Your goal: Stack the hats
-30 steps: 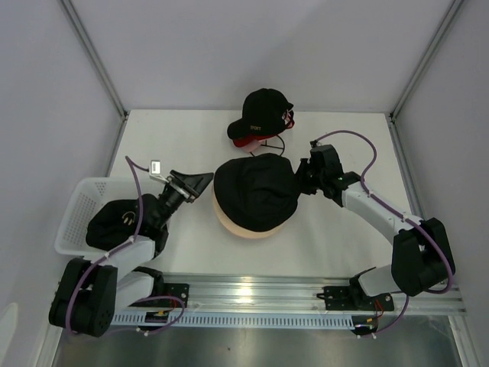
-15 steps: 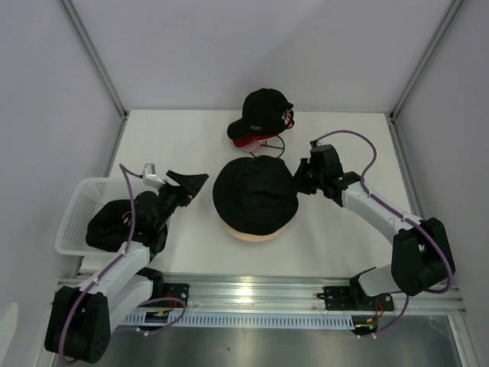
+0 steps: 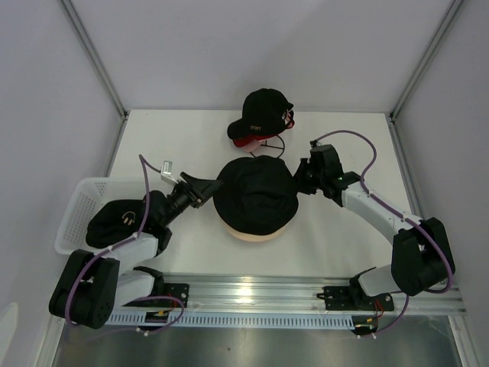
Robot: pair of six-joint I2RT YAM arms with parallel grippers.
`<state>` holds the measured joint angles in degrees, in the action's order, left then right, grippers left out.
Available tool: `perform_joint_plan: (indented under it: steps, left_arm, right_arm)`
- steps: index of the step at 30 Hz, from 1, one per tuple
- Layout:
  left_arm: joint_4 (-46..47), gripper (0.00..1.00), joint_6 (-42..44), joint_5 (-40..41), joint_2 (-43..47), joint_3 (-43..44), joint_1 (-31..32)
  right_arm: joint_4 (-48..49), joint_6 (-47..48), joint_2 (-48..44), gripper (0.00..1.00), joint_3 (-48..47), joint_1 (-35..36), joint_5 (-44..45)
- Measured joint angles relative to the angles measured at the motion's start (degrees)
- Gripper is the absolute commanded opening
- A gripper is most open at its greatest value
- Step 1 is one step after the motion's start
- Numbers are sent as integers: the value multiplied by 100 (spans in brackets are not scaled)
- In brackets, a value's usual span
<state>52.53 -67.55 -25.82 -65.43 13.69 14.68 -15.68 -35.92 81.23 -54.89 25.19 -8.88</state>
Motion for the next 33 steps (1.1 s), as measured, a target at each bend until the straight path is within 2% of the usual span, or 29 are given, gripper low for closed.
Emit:
perform_joint_plan:
  steps: [2, 3, 7, 8, 10, 11, 18, 23, 29, 33]
  left_arm:
    - [66, 60, -11, -63, 11, 0, 59]
    - [105, 53, -17, -107, 15, 0, 72]
    - [114, 44, 9, -195, 35, 15, 85]
    - [70, 38, 7, -219, 26, 39, 90]
    - [22, 10, 11, -275, -35, 103, 94]
    - [-11, 1, 9, -286, -81, 133, 94]
    - [-597, 1, -105, 55, -214, 203, 118]
    - [-629, 1, -238, 319, -586, 168, 133]
    - [-31, 1, -481, 323, -1495, 66, 144]
    - [457, 1, -597, 317, -1773, -101, 144]
  right_arm:
    - [0, 0, 0, 0, 0, 0, 0]
    - [-2, 0, 0, 0, 0, 0, -2]
    - [0, 0, 0, 0, 0, 7, 0]
    - [0, 0, 2, 0, 0, 11, 0]
    - [7, 0, 20, 0, 0, 15, 0]
    - [7, 0, 33, 0, 0, 17, -2]
    - [26, -2, 61, 0, 0, 26, -2]
    - [83, -2, 66, 0, 0, 33, -17]
    - [177, -2, 85, 0, 0, 37, -66]
    - [240, -4, 114, 0, 0, 44, -72]
